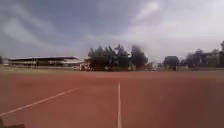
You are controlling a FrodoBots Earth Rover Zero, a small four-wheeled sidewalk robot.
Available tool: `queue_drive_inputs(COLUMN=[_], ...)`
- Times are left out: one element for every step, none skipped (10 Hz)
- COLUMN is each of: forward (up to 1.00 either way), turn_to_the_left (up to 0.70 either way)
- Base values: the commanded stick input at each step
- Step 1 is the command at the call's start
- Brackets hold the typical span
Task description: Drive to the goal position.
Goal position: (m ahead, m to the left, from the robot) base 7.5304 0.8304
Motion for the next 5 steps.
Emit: queue_drive_inputs(forward=[0.7,0.7,0.7,0.7,0.7], turn_to_the_left=[0.0,0.0,0.0,0.0,0.0])
